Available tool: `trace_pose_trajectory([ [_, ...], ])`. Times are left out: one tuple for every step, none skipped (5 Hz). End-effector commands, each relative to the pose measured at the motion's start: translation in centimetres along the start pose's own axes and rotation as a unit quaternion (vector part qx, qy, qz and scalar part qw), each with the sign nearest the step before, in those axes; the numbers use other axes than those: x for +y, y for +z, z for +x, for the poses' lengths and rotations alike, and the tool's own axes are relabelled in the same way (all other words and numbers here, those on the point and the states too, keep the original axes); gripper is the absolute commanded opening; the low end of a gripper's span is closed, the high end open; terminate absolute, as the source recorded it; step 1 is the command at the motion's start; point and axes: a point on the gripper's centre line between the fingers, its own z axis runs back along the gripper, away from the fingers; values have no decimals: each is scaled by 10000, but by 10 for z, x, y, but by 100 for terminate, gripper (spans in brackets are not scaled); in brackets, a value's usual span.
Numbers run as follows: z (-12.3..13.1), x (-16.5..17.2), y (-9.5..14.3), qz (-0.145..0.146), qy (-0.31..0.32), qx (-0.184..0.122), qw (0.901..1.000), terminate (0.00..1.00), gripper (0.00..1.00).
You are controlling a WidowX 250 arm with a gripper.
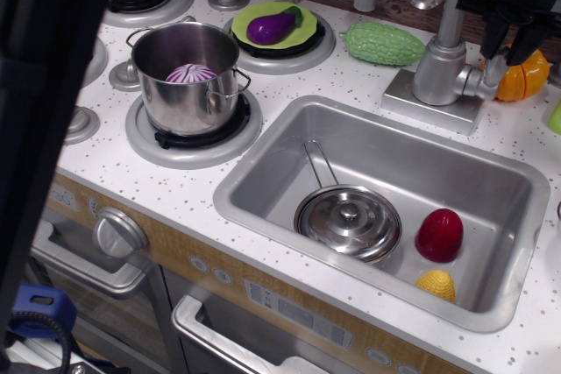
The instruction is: Turn lever vertical to front
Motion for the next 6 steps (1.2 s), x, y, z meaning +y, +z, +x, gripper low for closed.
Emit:
trace_pose_trajectory([
  [-1,-5,4,-518,329,-42,9981,0,0],
  [-8,-9,2,-540,454,84,9975,0,0],
  [-17,-14,-9,-529,573,151,9968,0,0],
  [-21,-16,-11,-480,533,300,9970,0,0],
  [-26,-17,-19,-456,533,271,9972,0,0],
  [-26,-15,-25,-519,503,230,9971,100,0],
])
